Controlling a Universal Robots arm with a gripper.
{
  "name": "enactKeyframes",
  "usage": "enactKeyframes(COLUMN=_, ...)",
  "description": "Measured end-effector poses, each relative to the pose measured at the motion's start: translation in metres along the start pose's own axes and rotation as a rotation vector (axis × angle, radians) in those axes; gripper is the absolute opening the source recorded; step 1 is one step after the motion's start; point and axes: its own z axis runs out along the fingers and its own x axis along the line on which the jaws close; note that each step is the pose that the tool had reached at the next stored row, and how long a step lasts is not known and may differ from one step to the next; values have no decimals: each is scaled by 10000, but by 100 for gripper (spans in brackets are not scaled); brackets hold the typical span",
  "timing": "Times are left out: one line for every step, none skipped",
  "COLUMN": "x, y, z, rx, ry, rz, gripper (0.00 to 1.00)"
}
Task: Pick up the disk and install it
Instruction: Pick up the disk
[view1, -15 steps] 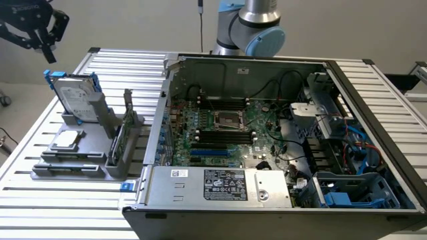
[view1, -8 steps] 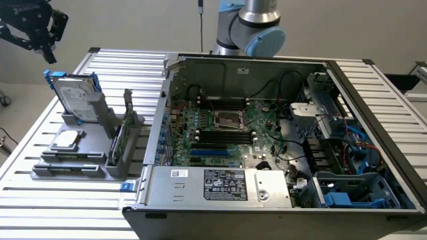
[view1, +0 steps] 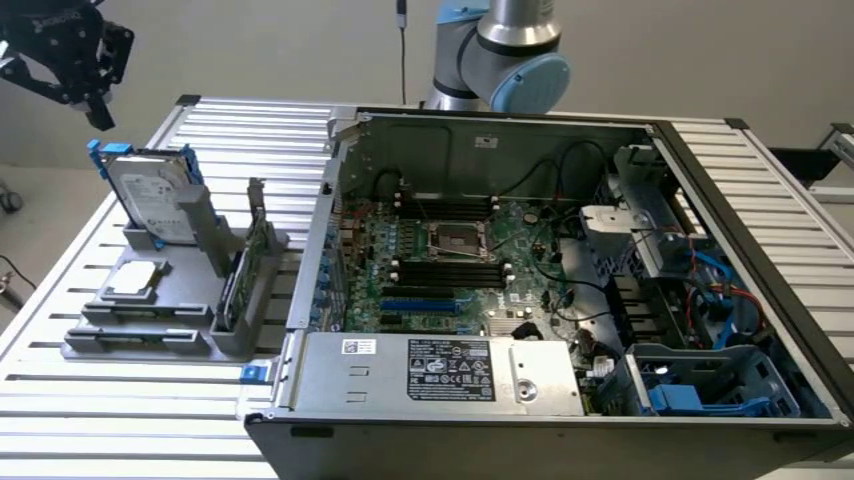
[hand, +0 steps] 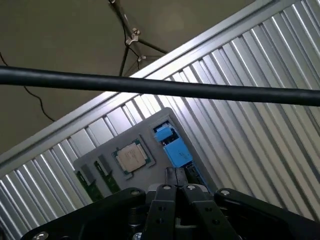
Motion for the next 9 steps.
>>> enactKeyframes(x=0, y=0, z=5, rx=8, ry=6, rz=-181, gripper=11)
enactKeyframes(x=0, y=0, z=10, rx=15, ry=14, rz=-360, gripper=11)
enactKeyframes(x=-1, y=0, z=16, rx=22, ry=21, rz=-554, gripper=11)
enactKeyframes(x=-1, y=-1, z=21, rx=29, ry=27, rz=-722, gripper=11)
enactKeyframes(x=-2, y=0, z=26, rx=35, ry=33, rz=-886, gripper=11)
enactKeyframes(x=-3, y=0, z=31, rx=41, ry=38, rz=-1041, gripper=11)
enactKeyframes(x=-5, y=0, z=36, rx=47, ry=39, rz=-1182, gripper=11)
enactKeyframes(x=-6, y=1, z=40, rx=53, ry=37, rz=-1317, gripper=11)
enactKeyframes(x=-6, y=1, z=42, rx=49, ry=26, rz=-1466, gripper=11)
